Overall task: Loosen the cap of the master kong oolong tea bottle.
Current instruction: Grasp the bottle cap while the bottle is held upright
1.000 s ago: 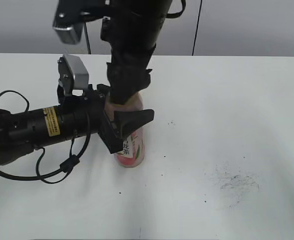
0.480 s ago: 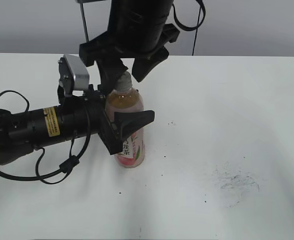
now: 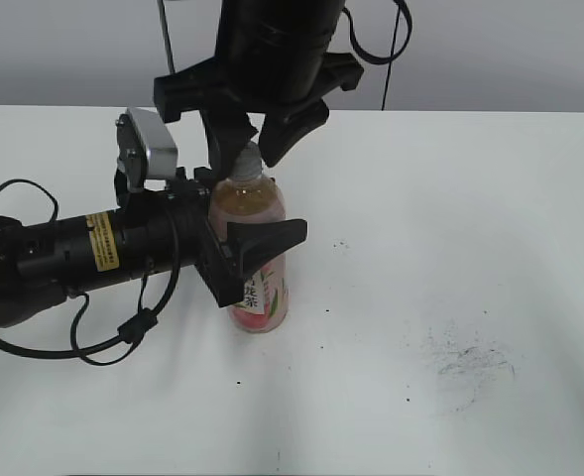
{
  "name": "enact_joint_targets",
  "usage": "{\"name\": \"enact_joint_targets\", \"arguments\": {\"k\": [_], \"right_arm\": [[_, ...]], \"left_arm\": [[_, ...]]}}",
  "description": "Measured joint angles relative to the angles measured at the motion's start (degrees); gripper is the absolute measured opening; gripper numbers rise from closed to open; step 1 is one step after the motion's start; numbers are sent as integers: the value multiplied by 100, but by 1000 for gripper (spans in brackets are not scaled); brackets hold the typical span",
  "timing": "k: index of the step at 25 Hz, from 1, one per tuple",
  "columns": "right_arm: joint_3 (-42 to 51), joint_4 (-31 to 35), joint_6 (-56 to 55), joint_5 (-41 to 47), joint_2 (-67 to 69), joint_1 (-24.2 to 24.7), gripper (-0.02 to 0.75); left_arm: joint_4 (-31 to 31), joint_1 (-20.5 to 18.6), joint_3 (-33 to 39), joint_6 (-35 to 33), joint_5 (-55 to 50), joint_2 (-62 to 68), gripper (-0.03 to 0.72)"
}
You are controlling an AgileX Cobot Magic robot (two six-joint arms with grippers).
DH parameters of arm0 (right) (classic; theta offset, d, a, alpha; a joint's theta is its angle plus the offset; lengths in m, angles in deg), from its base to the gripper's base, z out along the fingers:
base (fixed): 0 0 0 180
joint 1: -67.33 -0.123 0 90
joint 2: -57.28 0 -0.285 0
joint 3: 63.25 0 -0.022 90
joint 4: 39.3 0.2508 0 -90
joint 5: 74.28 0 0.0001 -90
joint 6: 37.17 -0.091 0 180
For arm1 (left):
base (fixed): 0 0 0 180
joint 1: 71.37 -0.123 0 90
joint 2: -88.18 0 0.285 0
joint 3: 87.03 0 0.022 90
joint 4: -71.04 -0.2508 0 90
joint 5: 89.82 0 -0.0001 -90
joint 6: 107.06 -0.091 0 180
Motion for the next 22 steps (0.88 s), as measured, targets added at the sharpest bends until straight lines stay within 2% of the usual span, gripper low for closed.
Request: {"name": "enact_joint_targets", "arguments": {"k": [3,9,16,22], "right_arm": [[0,35,152,0,0,-19,296],[0,-45,1575,0,0,-89,290],[0,-70,4312,11,0,-106,279],[0,-7,7231,35,0,-106,282]], "left_arm": [[-5,0,0,0,0,0,445],[-5,0,0,0,0,0,445],[-12,-5,0,0,3,0,445],[-75,-9,0,-66,31,0,445]]}}
